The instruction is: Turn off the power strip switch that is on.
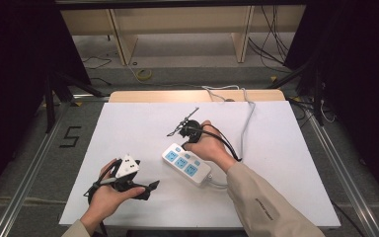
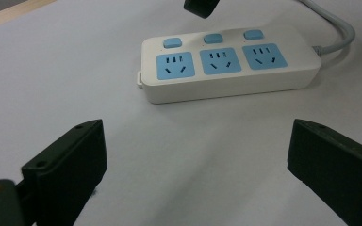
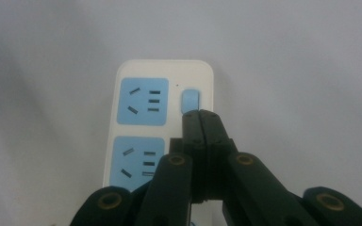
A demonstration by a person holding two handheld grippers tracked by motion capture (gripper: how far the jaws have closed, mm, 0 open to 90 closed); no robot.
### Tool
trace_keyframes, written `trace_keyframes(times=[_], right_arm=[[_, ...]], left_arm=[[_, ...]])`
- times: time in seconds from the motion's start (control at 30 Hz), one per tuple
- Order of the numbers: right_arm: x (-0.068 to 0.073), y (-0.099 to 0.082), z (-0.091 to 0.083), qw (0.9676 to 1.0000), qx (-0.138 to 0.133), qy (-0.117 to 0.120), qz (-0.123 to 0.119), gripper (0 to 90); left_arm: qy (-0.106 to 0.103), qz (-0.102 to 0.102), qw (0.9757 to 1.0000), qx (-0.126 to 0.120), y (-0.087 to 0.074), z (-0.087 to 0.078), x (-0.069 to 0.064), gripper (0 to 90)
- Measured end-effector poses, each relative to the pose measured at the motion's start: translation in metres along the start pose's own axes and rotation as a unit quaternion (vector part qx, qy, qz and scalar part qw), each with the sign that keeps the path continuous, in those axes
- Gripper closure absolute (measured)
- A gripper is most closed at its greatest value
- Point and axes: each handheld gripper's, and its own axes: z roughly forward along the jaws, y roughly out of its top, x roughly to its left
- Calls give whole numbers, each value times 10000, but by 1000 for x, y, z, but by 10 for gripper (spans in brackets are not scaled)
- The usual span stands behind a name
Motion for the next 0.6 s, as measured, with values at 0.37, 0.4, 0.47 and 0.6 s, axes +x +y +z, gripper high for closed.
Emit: trace_keyframes(times=[0.37,0.4,0.47,0.6], right_arm=[[-6,-13,-12,9997,-260,-17,-34,774],[-6,-14,-13,9996,-289,-20,-20,760],[-7,-17,-16,9994,-334,-14,-29,723],[-10,-22,-23,9984,-561,-21,6,641]], left_arm=[[12,-11,10000,8,0,0,0,49],[12,-11,10000,8,0,0,0,49],[16,-27,10000,0,0,0,0,49],[18,-27,10000,5,0,0,1,49]])
